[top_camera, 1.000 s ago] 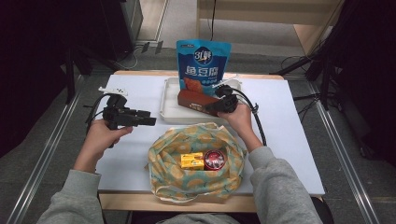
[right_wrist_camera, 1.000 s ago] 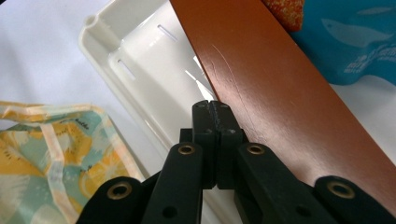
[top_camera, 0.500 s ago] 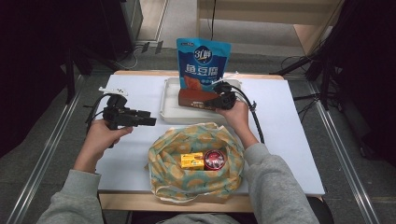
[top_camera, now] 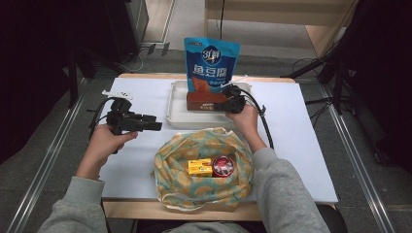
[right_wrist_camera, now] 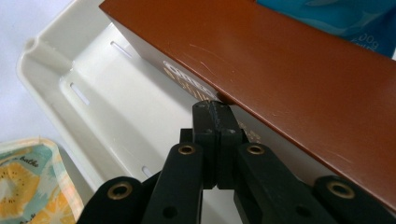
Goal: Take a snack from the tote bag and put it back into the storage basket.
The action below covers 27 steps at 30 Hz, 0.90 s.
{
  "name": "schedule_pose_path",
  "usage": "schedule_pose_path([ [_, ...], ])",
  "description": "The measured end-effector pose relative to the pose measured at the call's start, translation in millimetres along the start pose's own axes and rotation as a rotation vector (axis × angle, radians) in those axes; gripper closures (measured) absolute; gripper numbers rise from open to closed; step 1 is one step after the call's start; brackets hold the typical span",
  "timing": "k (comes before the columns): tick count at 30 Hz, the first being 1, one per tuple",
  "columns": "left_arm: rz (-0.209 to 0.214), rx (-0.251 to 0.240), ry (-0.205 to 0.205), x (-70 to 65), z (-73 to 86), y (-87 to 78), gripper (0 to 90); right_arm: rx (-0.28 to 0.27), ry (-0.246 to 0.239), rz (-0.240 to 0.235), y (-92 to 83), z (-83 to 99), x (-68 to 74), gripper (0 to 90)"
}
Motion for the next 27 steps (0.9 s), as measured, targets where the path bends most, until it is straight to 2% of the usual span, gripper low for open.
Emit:
schedule_pose_path([
  [19,0.002,0.003,0.000,-0.5,0.1,0.4,39.2,-0.014,0.020,0.022,4.6,-5.6,-1.9,90.0],
  [27,0.005,0.005,0.000,-1.7,0.1,1.1,39.2,-0.011,0.024,0.008,2.5,-4.4,0.2,90.0],
])
Point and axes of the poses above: each handheld gripper's, and its own axes: y roughly forward along the jaws, z roughly out of its underside, x roughly to its left, the point moved 5 cm from there along y, roughly forward along the jaws, and after that the axes turned 9 degrees about -z, right-handed, at the moved point
